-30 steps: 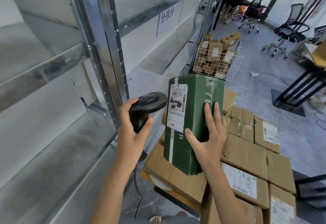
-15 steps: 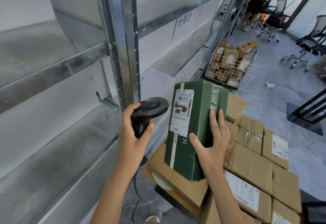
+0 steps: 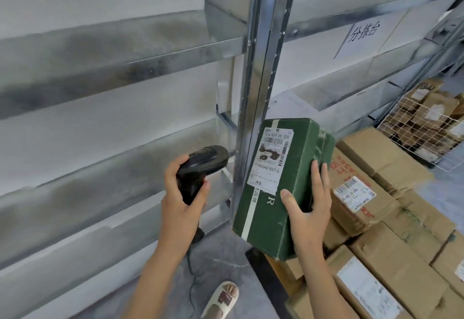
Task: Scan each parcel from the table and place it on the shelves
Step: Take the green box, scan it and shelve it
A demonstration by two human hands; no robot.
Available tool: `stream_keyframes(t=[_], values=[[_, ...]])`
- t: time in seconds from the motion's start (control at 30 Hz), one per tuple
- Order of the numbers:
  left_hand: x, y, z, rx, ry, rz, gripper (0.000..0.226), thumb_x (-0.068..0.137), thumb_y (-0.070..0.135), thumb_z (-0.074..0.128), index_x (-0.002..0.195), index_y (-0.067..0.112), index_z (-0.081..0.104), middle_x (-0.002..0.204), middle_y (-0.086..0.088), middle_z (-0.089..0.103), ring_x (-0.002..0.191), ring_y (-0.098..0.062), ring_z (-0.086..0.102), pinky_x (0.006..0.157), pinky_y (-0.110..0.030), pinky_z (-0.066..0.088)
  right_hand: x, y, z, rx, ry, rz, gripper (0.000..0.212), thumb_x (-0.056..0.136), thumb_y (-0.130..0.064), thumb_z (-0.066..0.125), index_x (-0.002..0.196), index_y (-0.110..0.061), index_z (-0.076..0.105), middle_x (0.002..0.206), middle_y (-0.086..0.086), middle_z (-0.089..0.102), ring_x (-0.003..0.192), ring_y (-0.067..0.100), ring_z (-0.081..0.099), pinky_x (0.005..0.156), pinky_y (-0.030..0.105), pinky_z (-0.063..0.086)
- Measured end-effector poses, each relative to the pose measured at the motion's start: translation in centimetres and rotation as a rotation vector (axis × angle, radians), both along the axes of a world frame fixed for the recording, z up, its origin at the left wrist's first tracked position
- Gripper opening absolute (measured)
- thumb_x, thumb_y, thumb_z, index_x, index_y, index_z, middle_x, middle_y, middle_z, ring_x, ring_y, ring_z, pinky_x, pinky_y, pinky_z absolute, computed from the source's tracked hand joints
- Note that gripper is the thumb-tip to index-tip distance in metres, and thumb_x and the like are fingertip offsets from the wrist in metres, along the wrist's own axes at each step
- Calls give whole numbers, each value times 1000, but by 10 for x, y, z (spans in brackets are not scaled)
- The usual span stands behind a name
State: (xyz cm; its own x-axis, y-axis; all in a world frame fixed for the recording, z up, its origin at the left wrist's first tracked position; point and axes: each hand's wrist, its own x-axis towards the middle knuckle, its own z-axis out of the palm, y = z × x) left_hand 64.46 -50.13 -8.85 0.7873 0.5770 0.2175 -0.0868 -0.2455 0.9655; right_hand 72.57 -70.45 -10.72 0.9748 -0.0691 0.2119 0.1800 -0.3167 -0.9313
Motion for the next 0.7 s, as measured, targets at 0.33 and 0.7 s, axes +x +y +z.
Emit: stream_keyframes(t=[0.33, 0.7], values=[[-109, 11, 3, -50, -13, 290, 64, 96, 6, 68, 122, 60, 44, 101, 15, 67, 65, -20, 69, 71, -22, 57, -65, 36, -1, 191, 112, 272, 86, 70, -55, 64, 151, -47, 37, 161, -27, 24, 144, -13, 21, 120, 38, 24], [-207, 55, 20, -8, -65, 553, 60, 96, 8, 68, 124, 55, 44, 105, 24, 66, 74, -24, 75, 78, -37, 63, -124, 126, 16, 325, 211, 617, 83, 72, -46, 71, 149, -50, 40, 160, -25, 28, 144, -7, 30, 119, 44, 33]])
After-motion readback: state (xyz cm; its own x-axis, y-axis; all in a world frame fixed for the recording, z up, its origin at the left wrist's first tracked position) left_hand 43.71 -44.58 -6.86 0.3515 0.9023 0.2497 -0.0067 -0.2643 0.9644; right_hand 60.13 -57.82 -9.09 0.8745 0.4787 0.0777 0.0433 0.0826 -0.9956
